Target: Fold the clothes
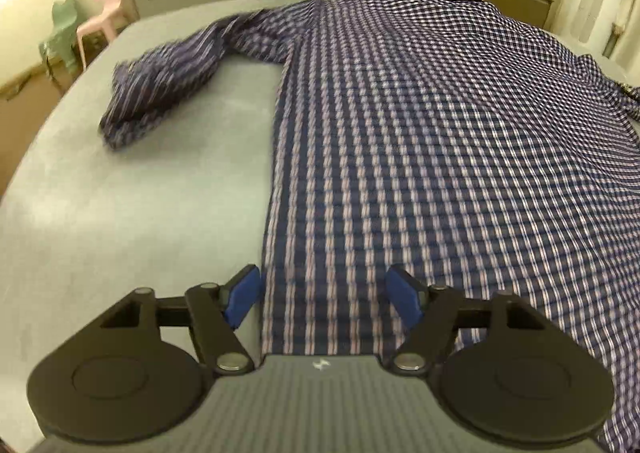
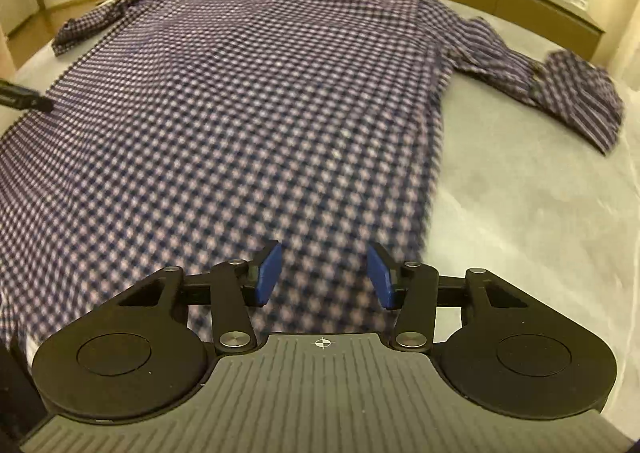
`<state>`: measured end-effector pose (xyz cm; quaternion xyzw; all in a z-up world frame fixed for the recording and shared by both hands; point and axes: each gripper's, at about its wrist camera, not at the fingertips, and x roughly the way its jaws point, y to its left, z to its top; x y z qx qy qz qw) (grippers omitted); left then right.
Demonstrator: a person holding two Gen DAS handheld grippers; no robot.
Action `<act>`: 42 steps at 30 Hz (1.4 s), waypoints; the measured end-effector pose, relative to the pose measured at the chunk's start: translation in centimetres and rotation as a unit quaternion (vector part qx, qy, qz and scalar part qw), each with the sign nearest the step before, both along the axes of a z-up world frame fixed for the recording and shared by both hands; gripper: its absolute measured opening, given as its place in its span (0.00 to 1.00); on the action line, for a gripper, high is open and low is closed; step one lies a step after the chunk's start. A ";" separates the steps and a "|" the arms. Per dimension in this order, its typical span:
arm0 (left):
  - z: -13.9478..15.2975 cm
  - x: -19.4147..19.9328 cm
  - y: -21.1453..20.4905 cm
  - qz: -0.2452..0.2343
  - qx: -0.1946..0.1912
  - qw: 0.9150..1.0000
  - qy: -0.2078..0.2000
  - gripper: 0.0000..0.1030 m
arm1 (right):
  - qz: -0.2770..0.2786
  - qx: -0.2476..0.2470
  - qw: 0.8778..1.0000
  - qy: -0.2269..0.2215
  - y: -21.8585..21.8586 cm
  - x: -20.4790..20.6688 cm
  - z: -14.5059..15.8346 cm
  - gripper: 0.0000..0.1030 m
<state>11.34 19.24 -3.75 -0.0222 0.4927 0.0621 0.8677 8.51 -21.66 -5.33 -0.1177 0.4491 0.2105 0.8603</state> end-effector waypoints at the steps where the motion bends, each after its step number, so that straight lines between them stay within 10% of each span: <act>1: 0.1 -0.6 0.1 -0.001 0.002 1.000 0.002 0.72 | -0.003 0.000 1.000 0.000 -0.3 -0.6 0.0 0.46; 16: 0.1 -10.9 0.1 -0.019 0.016 1.000 0.005 0.77 | 0.054 0.010 0.998 -0.024 0.0 -7.5 -0.7 0.47; 25: 2.5 -8.7 2.8 0.057 -0.047 0.996 -0.040 0.73 | -0.037 0.039 0.997 -0.051 -1.2 -5.3 0.9 0.48; 42: 2.2 -7.4 3.5 0.100 -0.074 0.991 -0.045 0.74 | -0.030 0.094 0.993 -0.065 2.9 -4.5 2.1 0.68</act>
